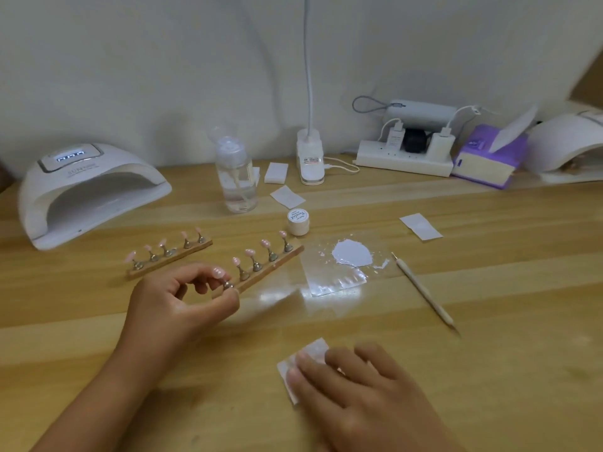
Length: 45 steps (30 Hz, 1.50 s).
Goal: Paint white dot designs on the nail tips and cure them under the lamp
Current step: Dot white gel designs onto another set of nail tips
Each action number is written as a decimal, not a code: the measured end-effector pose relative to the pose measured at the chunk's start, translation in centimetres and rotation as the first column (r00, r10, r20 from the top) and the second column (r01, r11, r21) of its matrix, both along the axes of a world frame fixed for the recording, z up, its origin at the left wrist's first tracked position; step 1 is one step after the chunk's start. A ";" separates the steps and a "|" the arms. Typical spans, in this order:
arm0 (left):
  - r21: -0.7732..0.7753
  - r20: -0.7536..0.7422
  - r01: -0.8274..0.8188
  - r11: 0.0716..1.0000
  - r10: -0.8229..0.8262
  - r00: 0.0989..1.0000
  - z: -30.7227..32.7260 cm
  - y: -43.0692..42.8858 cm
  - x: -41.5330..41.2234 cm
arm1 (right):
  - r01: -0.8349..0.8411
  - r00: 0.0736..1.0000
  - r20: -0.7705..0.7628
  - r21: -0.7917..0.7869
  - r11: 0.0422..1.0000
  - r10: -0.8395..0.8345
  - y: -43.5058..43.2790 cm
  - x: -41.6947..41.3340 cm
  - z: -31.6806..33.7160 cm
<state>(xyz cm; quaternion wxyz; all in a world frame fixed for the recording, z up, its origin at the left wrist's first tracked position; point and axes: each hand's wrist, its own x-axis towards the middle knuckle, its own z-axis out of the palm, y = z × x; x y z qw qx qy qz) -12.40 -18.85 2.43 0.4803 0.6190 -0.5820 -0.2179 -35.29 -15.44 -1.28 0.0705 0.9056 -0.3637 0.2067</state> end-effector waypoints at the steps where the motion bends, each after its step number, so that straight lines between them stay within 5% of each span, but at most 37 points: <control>1: 0.000 -0.001 0.011 1.000 -0.011 1.000 0.0 0.1 -0.1 | -0.003 1.000 -0.011 -0.003 1.000 0.003 0.0 -0.5 0.0; 7: -0.008 0.043 0.084 0.996 -0.084 0.996 0.2 0.2 -0.5 | 0.324 0.940 -0.145 0.095 0.941 -0.309 -2.2 -5.9 2.6; 13: 0.037 0.172 0.108 0.993 -0.113 0.979 -0.9 -0.2 -0.5 | 0.057 0.997 0.056 -0.173 0.983 -0.048 -0.4 -1.1 -1.6; 15: 0.056 0.160 0.099 0.993 -0.107 0.981 -1.2 -0.3 -0.2 | 0.117 0.991 0.088 -0.221 0.968 -0.099 -1.1 -3.1 -1.4; 20: 0.083 0.113 0.122 0.989 -0.131 0.985 -0.9 -0.5 -0.1 | 0.234 0.970 0.078 -0.066 0.970 -0.228 -4.2 -6.2 1.3; 30: 0.077 0.119 0.207 0.975 -0.215 0.969 0.0 -0.5 0.0 | 0.121 0.993 0.032 -0.276 0.953 -0.117 -3.0 -5.0 -0.5; 35: 0.120 0.206 0.258 0.959 -0.278 0.938 -0.2 -0.7 0.2 | 0.216 0.976 0.036 -0.167 0.962 -0.213 -4.5 -6.6 1.1; 39: 0.121 0.246 0.273 0.954 -0.295 0.923 -0.6 -0.6 0.6 | 0.121 0.992 0.059 -0.263 0.957 -0.109 -3.0 -3.5 -1.2; 42: 0.116 0.283 0.286 0.951 -0.308 0.908 -0.8 -0.7 0.6 | 0.171 0.967 0.227 -0.251 0.953 -0.114 -1.8 -1.2 -2.7; 45: 0.112 0.304 0.300 0.947 -0.320 0.897 -0.9 -0.7 0.6 | 0.164 0.979 0.168 -0.304 0.938 -0.117 -1.6 -2.7 -2.2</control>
